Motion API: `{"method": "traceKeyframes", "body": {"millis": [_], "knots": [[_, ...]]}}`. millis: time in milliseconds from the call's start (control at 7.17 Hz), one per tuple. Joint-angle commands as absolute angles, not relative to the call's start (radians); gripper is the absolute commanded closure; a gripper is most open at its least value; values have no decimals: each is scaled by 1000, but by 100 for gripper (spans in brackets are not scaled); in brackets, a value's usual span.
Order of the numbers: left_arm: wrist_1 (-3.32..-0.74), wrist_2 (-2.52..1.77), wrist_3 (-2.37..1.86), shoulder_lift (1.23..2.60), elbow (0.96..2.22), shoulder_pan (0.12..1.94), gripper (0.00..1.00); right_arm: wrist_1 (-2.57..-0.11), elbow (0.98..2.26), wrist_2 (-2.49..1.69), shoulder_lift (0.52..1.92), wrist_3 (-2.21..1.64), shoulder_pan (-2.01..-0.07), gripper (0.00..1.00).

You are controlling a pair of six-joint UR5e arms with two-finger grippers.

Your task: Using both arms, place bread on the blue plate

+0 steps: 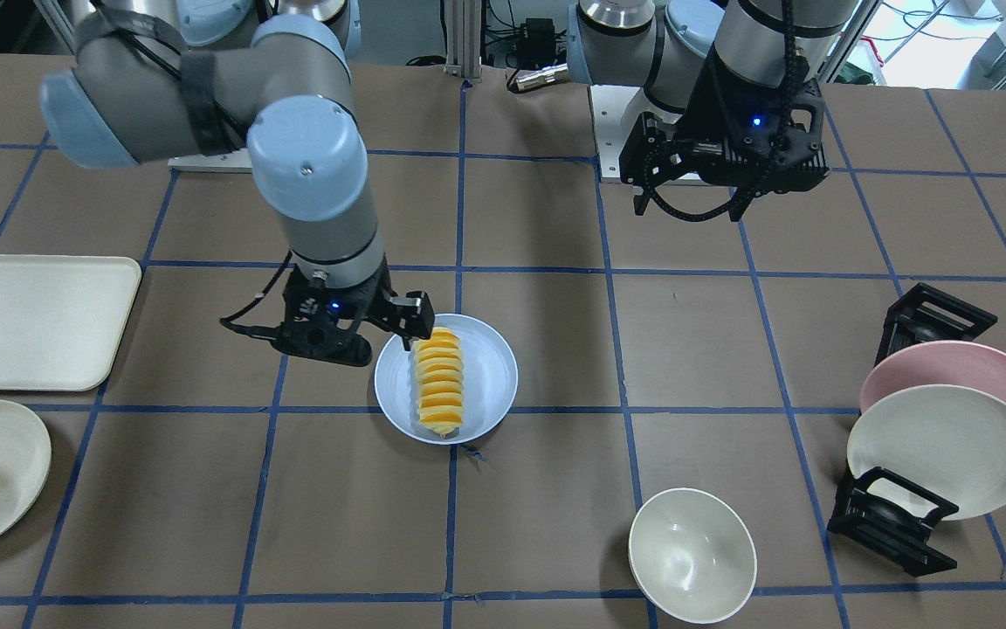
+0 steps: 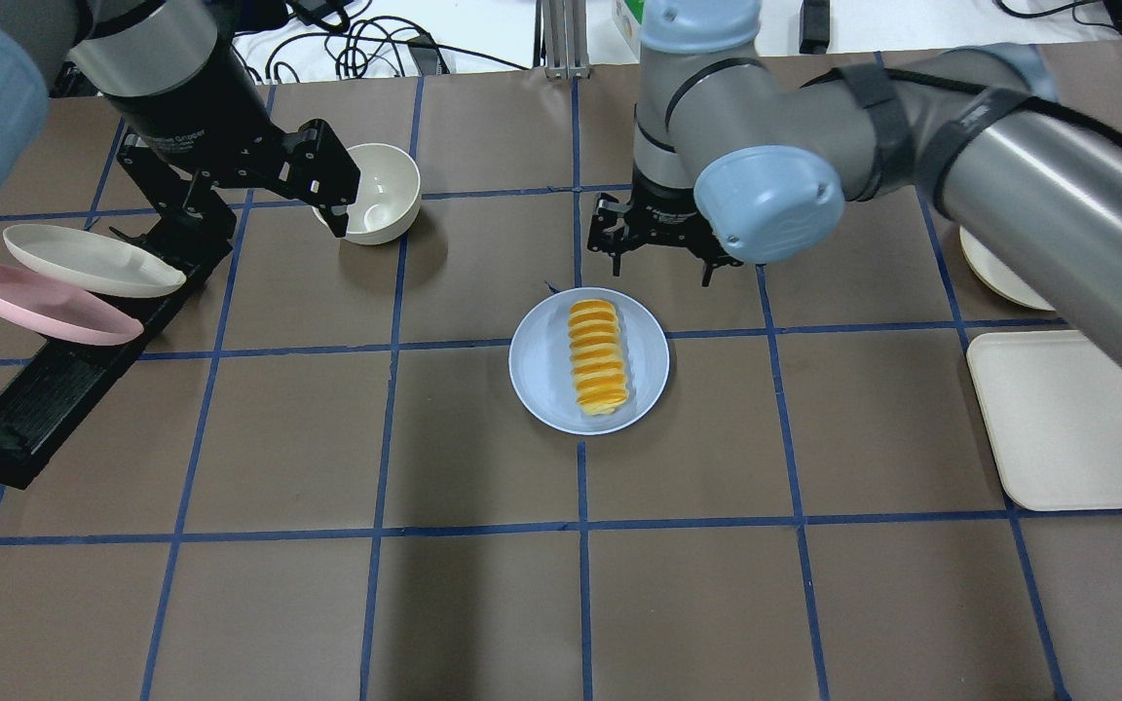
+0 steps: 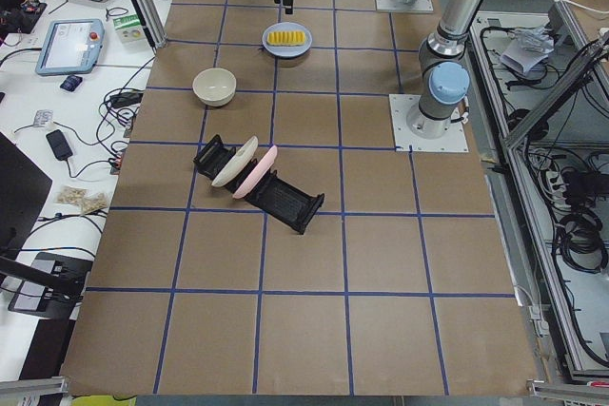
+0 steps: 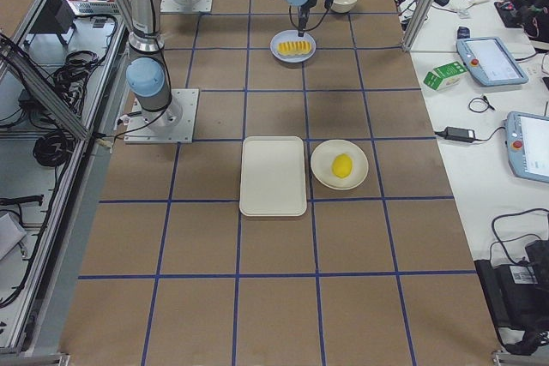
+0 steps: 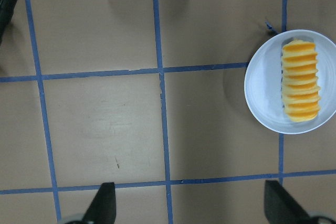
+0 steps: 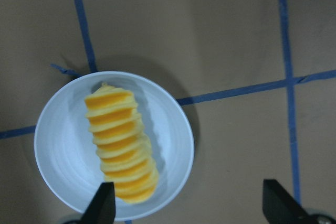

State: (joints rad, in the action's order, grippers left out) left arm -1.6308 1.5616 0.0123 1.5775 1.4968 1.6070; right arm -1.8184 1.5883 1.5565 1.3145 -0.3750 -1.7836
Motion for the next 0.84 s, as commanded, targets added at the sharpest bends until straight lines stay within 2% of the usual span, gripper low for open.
{"method": "traceKeyframes", "body": {"millis": [0, 698], "knots": [[-1579, 1549, 21, 1606, 1477, 1595, 0, -1685, 1589, 1572, 1443, -291, -1654, 0], [-1577, 1546, 43, 1611, 1488, 1608, 0, -1611, 1595, 1575, 1542, -291, -1592, 0]]}}
